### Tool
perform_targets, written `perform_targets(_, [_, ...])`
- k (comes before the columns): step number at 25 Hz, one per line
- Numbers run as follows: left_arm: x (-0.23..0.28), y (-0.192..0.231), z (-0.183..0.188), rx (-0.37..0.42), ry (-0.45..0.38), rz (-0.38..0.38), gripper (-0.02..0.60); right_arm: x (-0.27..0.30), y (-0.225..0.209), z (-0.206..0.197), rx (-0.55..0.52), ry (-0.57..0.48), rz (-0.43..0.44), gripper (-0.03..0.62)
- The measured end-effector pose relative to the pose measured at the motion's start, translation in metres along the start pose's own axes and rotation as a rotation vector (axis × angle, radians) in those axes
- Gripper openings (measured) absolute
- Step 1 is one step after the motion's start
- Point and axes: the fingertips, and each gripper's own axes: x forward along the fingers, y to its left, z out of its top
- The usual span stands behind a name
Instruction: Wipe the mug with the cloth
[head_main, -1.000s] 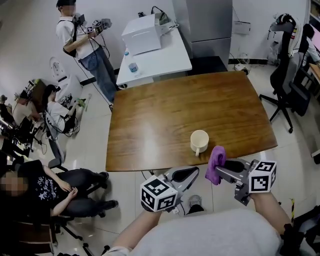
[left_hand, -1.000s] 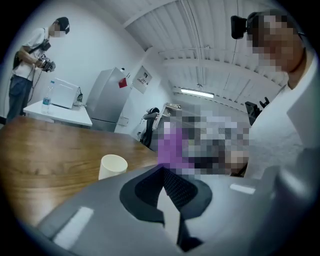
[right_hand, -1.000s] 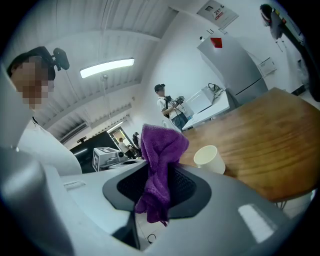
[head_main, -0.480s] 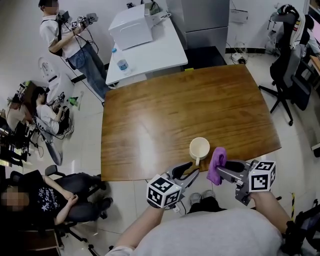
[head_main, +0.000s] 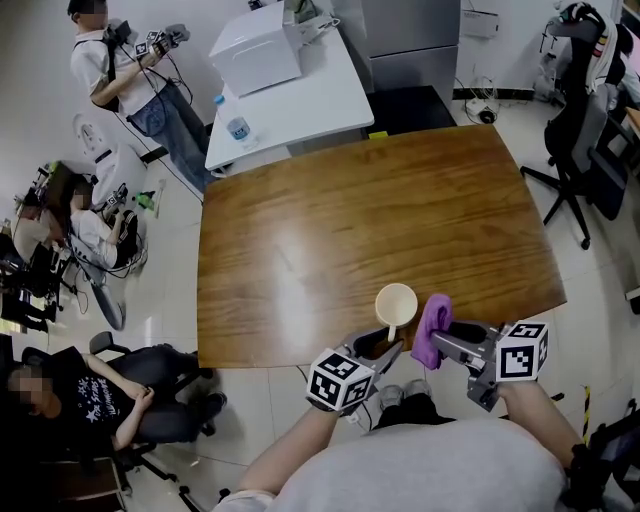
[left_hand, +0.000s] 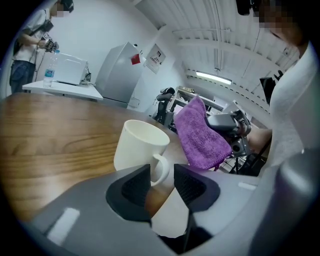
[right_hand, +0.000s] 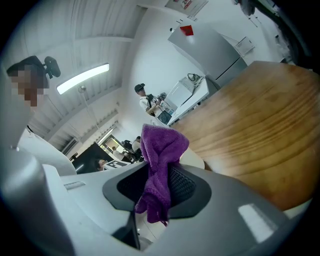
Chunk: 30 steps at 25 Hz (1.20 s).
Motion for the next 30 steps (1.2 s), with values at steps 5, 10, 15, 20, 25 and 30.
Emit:
perform_targets(5, [0.002,0.002,0.001,-0.01,0.001,0.009,0.091,0.006,-0.01,-0.001,0.021,0.013,0.005,0.12])
perform_targets(10, [0.003,0.002,0.002,-0.011,0.005,0.01,0.077,0.014,-0.015,0.0,0.071,-0.004,0.023,0.12])
perform_targets(15, [0.003,0.003,0.002,-0.008,0.01,0.002,0.075,0.024,-0.024,0.003,0.128,-0.036,0.012,0.12])
perform_targets(20, [0.004,0.002,0.003,0.001,0.019,-0.012,0.075,0.03,-0.053,-0.012,0.167,-0.016,-0.054,0.12])
perform_targets(25, [0.006,0.003,0.004,0.011,0.022,-0.026,0.074,0.04,-0.077,-0.025,0.166,0.044,-0.091,0.12])
perform_targets(30, [0.006,0.002,0.003,0.018,0.019,-0.028,0.073,0.044,-0.093,-0.035,0.116,0.127,-0.166,0.12])
